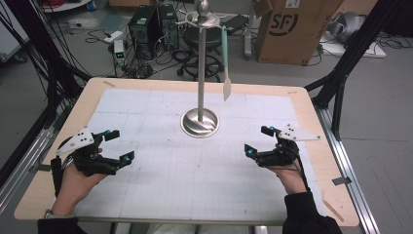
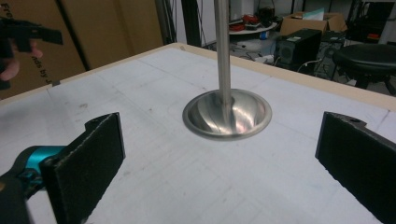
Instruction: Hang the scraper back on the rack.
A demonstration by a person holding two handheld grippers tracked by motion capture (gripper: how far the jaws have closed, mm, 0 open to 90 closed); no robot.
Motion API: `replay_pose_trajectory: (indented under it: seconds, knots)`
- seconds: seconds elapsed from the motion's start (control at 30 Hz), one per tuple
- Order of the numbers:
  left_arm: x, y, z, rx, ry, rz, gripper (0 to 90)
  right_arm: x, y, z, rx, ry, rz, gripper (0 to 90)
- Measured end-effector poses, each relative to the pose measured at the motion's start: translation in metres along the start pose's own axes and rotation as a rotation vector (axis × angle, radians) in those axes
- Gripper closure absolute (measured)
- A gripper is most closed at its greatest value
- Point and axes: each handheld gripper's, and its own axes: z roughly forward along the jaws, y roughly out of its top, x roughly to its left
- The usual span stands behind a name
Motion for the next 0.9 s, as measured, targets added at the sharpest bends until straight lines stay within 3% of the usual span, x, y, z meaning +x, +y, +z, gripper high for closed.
replay_pose_trajectory:
  seconds: [0.17, 0.47, 0.6, 0.9]
  knots:
    - [0.002, -0.001, 0.004, 0.008, -0.025, -0.004, 1.7, -0.001, -0.014, -0.018, -0.033, 0.017, 0.031, 0.3]
    - [0.000, -0.003, 0.006, -0.007, -0.043, 0.013, 1.7, -0.007, -0.017, -0.058, -0.049, 0.006, 0.030, 0.3]
    - [-0.003, -0.004, 0.005, -0.012, -0.106, 0.002, 1.6, -0.013, -0.021, -0.075, -0.067, -0.010, 0.045, 0.4]
    - [-0.012, -0.004, 0.003, -0.022, -0.118, 0.014, 1.6, -0.010, -0.025, -0.082, -0.069, -0.011, 0.045, 0.3]
